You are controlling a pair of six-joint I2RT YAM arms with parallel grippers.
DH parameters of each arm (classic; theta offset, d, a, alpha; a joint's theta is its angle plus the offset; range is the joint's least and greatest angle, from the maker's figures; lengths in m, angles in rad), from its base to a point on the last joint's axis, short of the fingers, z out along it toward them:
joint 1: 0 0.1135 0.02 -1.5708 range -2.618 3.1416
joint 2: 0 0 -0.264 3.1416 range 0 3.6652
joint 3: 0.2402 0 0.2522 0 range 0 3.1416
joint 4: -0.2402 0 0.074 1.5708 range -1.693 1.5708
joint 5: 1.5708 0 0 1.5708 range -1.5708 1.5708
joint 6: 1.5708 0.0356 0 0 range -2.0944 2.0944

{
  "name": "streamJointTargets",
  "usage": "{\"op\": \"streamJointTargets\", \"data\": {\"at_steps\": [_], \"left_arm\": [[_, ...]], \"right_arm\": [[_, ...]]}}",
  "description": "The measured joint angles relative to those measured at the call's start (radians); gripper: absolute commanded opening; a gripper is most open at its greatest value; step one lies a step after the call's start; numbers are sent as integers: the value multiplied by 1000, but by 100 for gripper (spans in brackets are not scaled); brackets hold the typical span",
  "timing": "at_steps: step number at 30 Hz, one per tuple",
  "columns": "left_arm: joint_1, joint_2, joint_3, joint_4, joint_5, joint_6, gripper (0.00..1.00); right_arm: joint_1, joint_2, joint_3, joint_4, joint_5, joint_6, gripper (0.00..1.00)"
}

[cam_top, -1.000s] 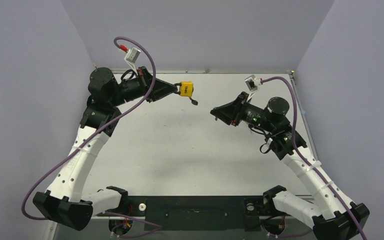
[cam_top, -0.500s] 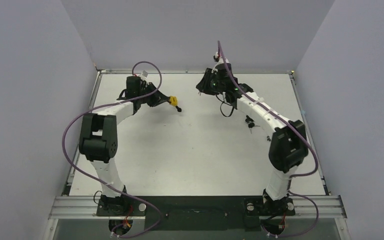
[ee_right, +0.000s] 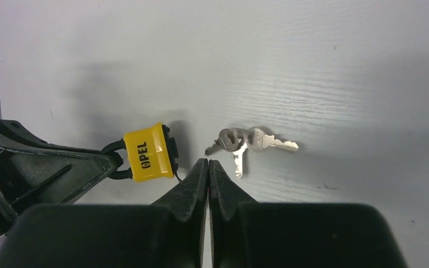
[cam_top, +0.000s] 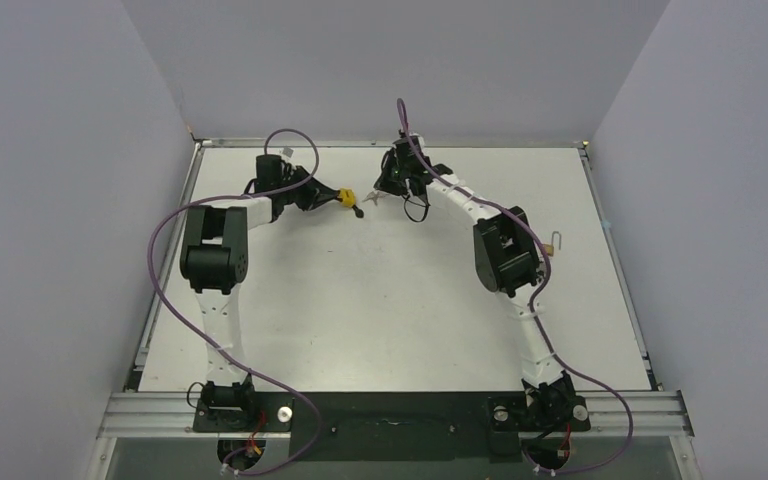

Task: Lock with the key
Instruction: Place the key at the center of the board.

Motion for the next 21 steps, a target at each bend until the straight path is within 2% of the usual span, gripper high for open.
{"op": "streamJointTargets", "data": {"at_steps": [9,12,13,14,15,16,17,19,20,21], "left_arm": [[2,28,2,-13,-2,-77,0],[2,28,2,-31,-12,-79,13],[3,28,2,-37,-15,-77,21],[3,28,3,-51,-27,-73,25],[3,28,3,-67,-38,-61,30],[3,28,4,-95,-52,-52,31],[3,28,5,-129,-69,-40,35],[3,24,15,-176,-89,-29,38],[2,15,25,-200,-115,-10,39],[1,3,31,-228,-148,9,40]], "right_arm": [[25,91,54,65,-26,90,0],[32,93,54,68,-25,98,1],[33,92,54,71,-25,100,6],[35,90,54,74,-24,100,10],[38,89,54,72,-23,100,19],[39,86,54,69,-21,98,24],[39,82,53,64,-19,93,34],[37,66,48,51,-13,87,48],[36,53,47,38,-9,83,52],[34,39,45,26,-6,78,62]]}}
